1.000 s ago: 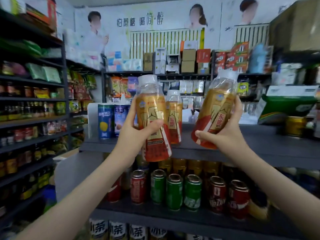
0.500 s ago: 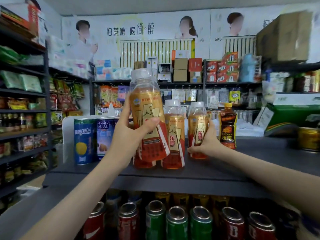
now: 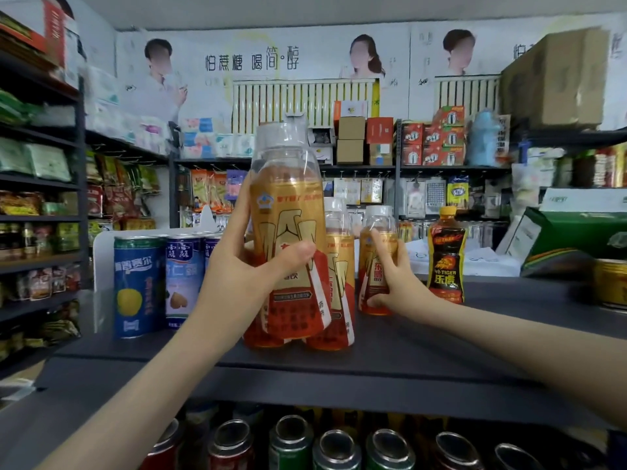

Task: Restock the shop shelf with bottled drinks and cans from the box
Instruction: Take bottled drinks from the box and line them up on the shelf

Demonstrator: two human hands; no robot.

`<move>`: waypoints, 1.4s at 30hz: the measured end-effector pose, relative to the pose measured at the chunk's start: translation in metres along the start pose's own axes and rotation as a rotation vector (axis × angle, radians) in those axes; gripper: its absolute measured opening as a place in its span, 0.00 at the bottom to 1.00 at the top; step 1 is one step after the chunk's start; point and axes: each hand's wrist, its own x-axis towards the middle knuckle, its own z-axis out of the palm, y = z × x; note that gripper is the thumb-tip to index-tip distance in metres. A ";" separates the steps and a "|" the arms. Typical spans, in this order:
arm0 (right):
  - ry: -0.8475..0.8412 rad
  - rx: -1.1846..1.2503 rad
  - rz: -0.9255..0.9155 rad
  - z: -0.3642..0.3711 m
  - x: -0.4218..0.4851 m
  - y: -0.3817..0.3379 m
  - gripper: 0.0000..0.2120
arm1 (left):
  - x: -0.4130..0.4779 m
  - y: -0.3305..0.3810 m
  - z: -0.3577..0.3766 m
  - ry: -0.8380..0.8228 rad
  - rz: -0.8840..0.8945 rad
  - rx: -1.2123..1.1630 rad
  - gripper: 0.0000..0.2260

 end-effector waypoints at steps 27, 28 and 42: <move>-0.209 0.711 -0.342 -0.092 -0.072 -0.077 0.35 | -0.012 0.006 0.079 -0.023 -0.084 0.164 0.41; -0.225 0.728 -0.317 -0.092 -0.076 -0.075 0.38 | -0.012 0.006 0.084 -0.025 -0.086 0.180 0.41; -0.040 0.644 -0.055 -0.081 -0.060 -0.016 0.44 | 0.005 -0.031 0.062 -0.074 0.441 1.043 0.28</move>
